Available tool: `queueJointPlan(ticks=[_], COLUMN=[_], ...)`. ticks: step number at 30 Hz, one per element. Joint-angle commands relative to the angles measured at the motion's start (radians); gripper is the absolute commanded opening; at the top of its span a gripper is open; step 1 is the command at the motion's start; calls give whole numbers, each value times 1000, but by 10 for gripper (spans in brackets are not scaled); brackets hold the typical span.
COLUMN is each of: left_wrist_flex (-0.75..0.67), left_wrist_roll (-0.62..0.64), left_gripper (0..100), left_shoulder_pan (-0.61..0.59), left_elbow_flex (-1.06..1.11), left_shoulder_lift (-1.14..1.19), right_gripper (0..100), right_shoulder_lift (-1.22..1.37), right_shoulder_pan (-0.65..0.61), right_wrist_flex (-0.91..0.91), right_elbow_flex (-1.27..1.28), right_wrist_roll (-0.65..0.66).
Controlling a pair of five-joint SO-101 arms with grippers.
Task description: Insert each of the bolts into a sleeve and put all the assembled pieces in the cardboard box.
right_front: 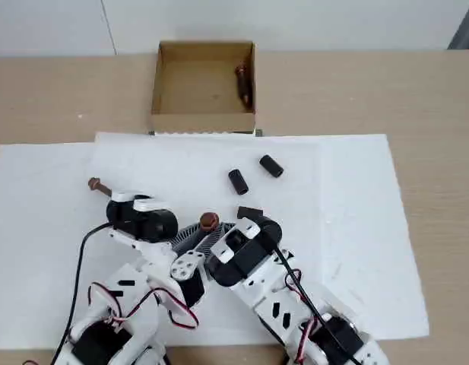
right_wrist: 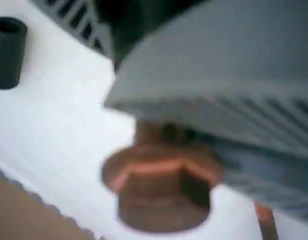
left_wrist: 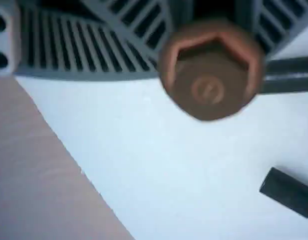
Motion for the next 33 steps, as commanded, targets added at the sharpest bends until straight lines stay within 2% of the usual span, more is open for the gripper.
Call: queueJointPlan(ticks=[1, 7, 13, 15, 23, 30, 33], left_wrist_flex=[35, 41, 40, 49, 51, -41, -46], left_wrist_roll=[-21, -114, -152, -155, -187, -219, -279], left_gripper=[6, 13, 211, 242, 242, 239, 185], left_shoulder_pan=[58, 55, 2, -11, -18, -18, -18], left_elbow_flex=[-7, -5, -8, -8, -15, -96, -77], left_shoulder_lift=[-9, -8, -6, -5, -8, -6, -9], right_gripper=[2, 2, 2, 2, 2, 2, 2], right_shoulder_lift=[-10, -10, -10, -10, -10, -10, -10], right_shoulder_pan=[1, 1, 1, 1, 1, 1, 1], right_wrist_flex=[-25, -25, -25, -25, -24, -22, -24], right_elbow_flex=[-12, -11, -11, -11, -11, -11, -11], right_wrist_roll=[8, 8, 8, 8, 8, 8, 8])
